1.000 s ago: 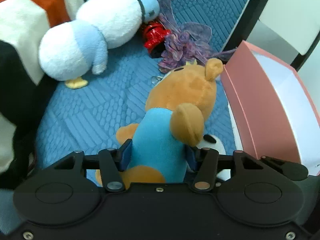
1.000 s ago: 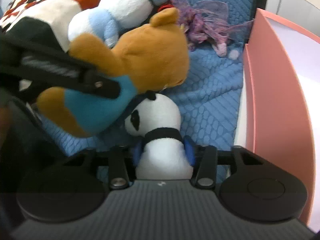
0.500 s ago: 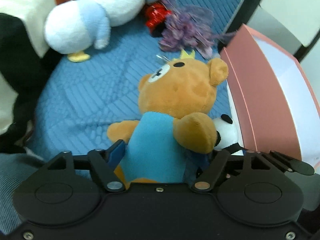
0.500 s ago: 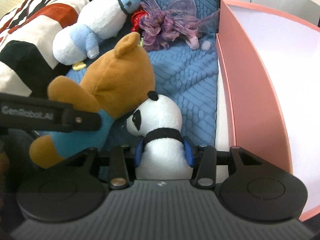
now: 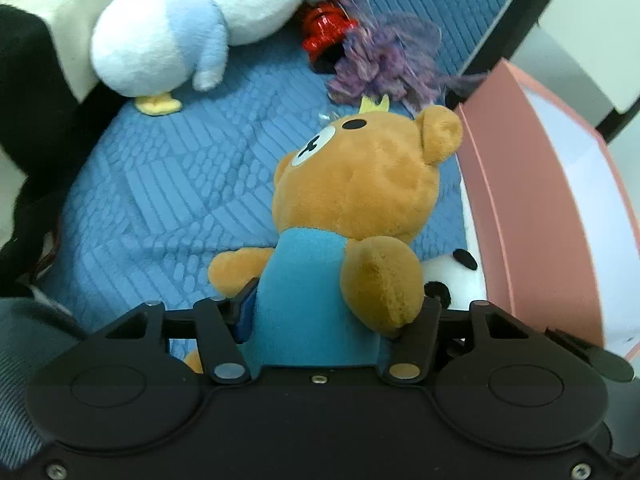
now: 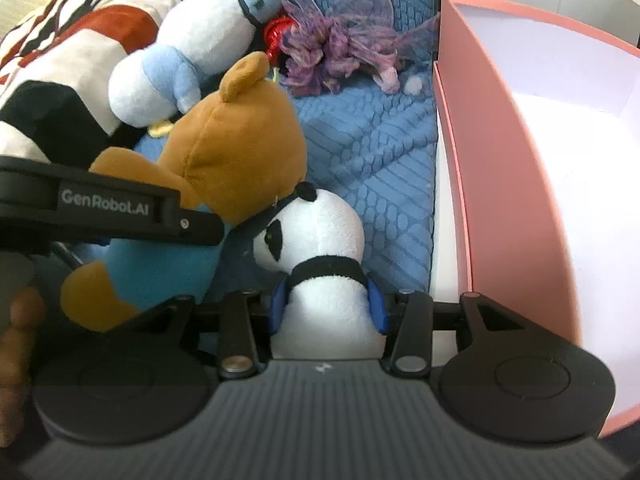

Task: Organize objects
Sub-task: 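Lift the bear and panda and carry both toward the pink box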

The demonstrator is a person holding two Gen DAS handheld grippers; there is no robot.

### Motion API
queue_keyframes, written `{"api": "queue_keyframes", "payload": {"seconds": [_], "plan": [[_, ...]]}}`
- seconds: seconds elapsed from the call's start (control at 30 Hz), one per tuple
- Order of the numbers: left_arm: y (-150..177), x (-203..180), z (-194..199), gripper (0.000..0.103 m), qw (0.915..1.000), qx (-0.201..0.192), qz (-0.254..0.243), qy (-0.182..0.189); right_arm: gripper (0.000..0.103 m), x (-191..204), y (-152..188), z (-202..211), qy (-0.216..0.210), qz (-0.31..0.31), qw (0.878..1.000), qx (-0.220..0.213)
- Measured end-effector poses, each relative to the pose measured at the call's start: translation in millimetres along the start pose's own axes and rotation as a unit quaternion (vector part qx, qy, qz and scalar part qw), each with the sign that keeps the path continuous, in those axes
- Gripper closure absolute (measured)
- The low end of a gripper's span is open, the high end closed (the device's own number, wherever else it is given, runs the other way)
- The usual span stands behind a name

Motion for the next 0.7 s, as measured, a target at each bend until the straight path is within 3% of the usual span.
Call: {"api": "queue_keyframes", "payload": {"seconds": [0.37,0.7], "plan": [[15.3,-3.4,50.7,0.051,0.9951,-0.059,0.079,0.009,0.058,-17.9,-8.1,49.9,-0.026,-0.042,0.998,-0.030],[25.0,-29.0,83.0,0.051,0.9912,-0.090,0.095,0.022,0.058,-39.1,-16.8,88.5,-0.043,-0.063,0.996,-0.040]]}}
Point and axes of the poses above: each gripper's, at about its wrist camera, not at the fingertips, and z roughly against the way its jaws point, x to its left, y to its underside, the point moved 5 cm from there along -z, roughly the way its jaws point, and after that the axes turned 15 degrees about y, right-handed, at the moved point
